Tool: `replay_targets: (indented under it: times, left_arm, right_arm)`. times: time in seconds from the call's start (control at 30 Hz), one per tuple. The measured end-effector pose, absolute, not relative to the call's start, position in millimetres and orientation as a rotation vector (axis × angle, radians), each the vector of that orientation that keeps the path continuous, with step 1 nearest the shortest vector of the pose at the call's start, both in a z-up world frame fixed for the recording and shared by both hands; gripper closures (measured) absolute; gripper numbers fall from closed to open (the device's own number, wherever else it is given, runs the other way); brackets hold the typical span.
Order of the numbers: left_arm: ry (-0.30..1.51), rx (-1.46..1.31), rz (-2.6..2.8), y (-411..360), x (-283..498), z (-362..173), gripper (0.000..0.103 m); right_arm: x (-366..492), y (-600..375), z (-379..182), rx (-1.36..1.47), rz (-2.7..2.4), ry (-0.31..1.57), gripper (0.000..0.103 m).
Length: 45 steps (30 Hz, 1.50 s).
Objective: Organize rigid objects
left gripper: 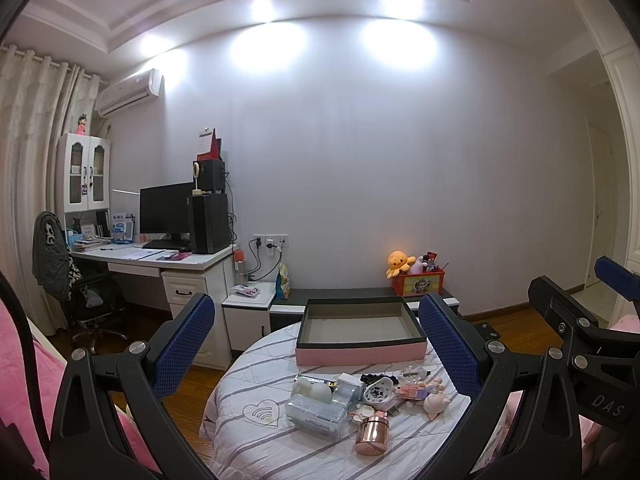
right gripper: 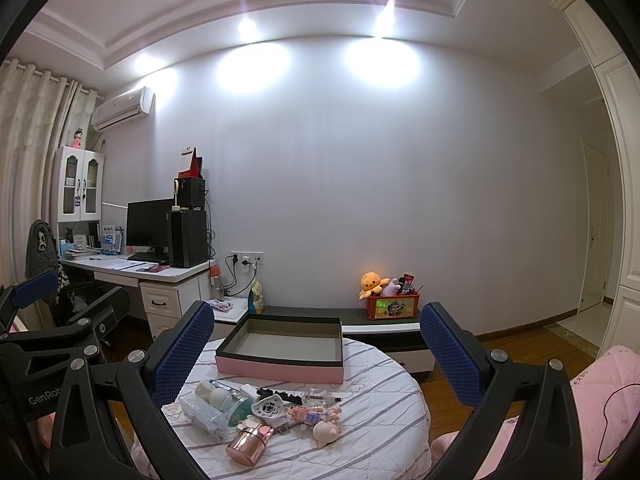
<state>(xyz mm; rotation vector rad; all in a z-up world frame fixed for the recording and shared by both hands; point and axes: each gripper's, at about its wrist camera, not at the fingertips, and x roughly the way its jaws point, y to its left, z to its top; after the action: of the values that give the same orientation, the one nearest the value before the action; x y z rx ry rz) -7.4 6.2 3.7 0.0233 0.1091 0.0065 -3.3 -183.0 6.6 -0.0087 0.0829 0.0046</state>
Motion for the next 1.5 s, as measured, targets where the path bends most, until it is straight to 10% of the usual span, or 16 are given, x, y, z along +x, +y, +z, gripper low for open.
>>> replay_targets:
  times: [1.5]
  left_arm:
    - [0.108, 0.021, 0.009, 3.7, -6.5, 5.7, 0.0]
  right_arm:
    - [-5.0, -181.8, 6.9, -0.012, 0.006, 0.078, 0.0]
